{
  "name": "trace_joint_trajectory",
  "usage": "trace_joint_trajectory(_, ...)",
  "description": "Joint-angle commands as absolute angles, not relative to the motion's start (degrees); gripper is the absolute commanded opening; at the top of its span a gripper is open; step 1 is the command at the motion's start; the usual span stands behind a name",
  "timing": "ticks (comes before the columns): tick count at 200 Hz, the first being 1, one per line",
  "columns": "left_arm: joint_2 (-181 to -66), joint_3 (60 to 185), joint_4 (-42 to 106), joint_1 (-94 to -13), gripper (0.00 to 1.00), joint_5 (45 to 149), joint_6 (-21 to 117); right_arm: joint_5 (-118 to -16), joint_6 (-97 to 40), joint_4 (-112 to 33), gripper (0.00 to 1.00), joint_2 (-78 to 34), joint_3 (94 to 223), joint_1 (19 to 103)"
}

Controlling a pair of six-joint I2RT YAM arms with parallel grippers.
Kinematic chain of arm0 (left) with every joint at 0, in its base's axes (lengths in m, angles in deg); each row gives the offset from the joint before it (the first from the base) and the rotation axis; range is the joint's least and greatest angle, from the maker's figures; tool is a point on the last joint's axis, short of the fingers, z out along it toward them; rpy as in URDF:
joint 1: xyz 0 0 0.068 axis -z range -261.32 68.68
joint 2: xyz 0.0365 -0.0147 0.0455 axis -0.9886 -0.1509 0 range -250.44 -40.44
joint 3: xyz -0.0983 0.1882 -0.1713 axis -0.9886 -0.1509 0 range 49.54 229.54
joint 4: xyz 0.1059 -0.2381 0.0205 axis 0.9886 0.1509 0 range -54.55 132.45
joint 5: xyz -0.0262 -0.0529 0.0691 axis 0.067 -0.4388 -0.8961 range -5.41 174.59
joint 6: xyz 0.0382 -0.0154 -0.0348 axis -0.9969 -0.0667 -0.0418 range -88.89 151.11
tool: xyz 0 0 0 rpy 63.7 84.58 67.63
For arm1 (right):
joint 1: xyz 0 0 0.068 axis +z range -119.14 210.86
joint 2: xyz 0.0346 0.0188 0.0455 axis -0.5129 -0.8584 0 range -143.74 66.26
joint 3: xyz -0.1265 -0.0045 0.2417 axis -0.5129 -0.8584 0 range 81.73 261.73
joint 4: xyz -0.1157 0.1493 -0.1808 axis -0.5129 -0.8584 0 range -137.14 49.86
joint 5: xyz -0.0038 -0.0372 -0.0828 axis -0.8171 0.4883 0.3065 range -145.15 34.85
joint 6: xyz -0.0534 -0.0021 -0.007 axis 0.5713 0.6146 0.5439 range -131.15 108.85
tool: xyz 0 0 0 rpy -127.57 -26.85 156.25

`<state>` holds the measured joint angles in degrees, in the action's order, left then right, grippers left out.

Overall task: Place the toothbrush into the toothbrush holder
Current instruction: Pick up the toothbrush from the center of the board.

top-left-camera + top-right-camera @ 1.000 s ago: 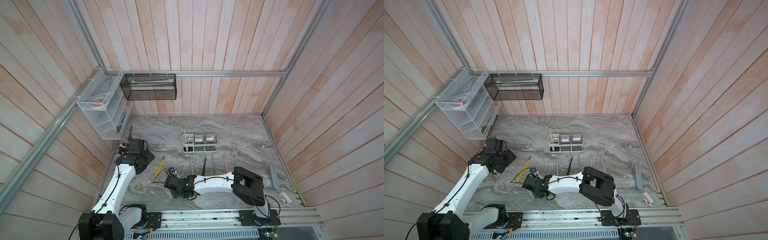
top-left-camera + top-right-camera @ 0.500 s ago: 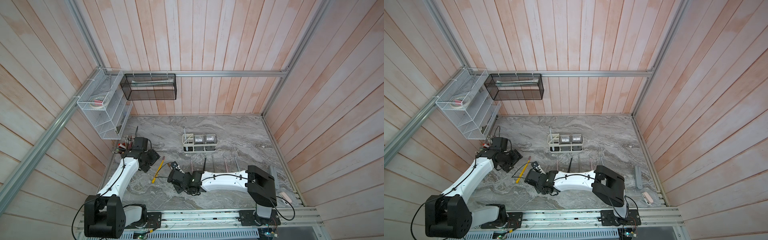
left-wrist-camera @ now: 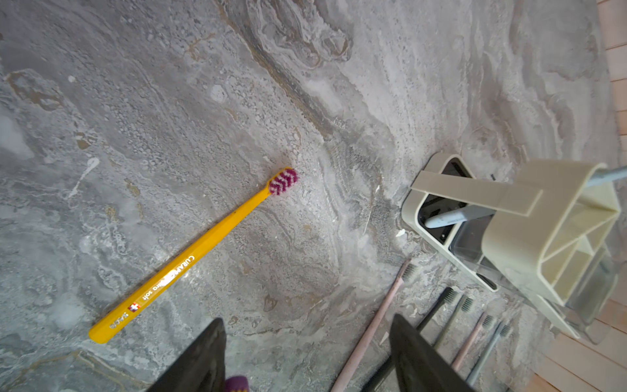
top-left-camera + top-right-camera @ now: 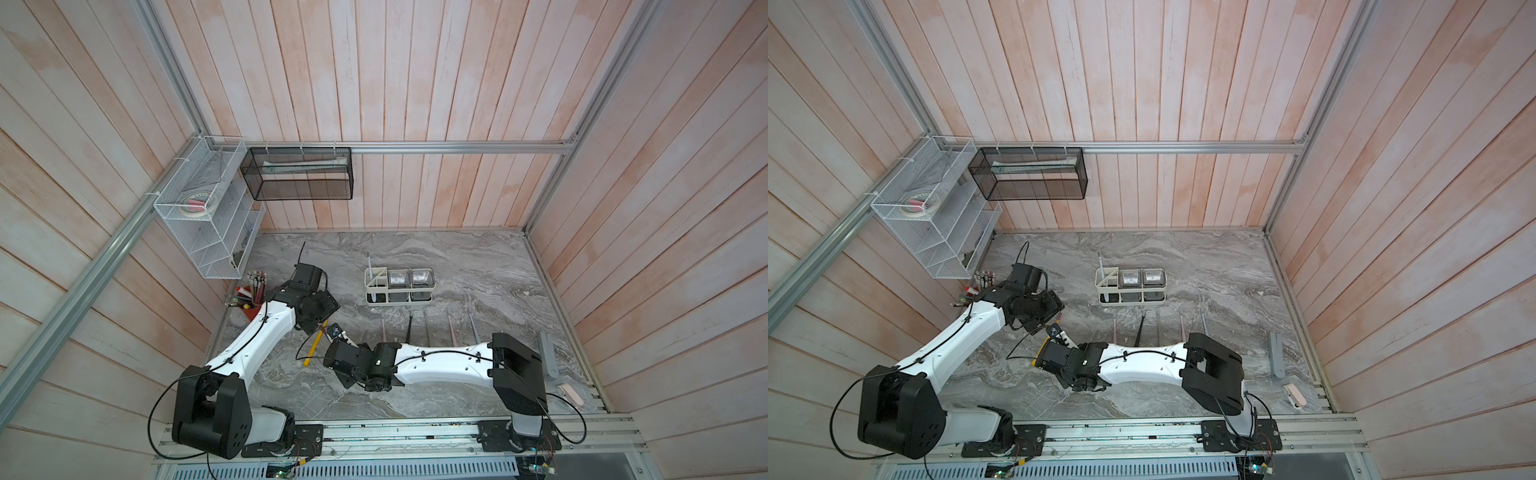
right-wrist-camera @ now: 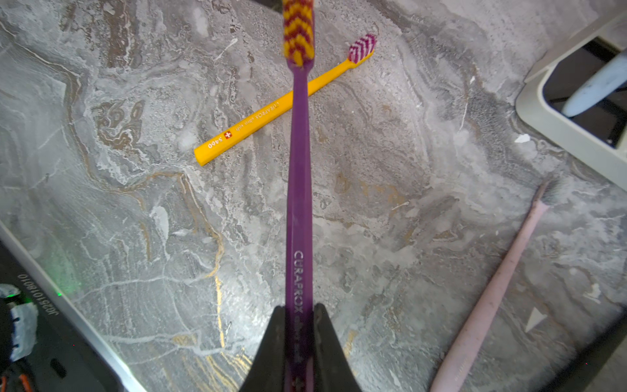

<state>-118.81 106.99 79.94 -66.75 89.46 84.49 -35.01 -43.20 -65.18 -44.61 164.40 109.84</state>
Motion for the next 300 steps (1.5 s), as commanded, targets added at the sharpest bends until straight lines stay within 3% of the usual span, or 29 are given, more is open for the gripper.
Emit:
trace_joint_trajectory(1, -118.9, 107.6, 81.2, -66.6, 0.75, 87.3, 85.2, -31.0, -43.0, -67.9, 0.05, -45.1, 166.4, 109.9)
trace_joint_trajectory(68, -120.1, 107.3, 80.6, -64.7, 0.67, 87.6, 85.9, -28.2, -42.8, -69.2, 0.04, -46.4, 168.3, 109.7)
trace_joint_trajectory(120, -120.0, 107.2, 79.9, -64.0, 0.49, 87.8, 86.3, -27.7, -42.4, -70.1, 0.03, -48.3, 169.8, 109.3)
trace_joint_trajectory(155, -119.9, 106.5, 79.7, -63.9, 0.42, 88.0, 86.1, -27.4, -42.6, -69.8, 0.03, -48.0, 169.4, 108.3)
trace_joint_trajectory(300, -122.0, 106.7, 79.0, -63.8, 0.34, 87.4, 86.3, -28.4, -42.5, -70.0, 0.01, -47.6, 170.6, 108.2)
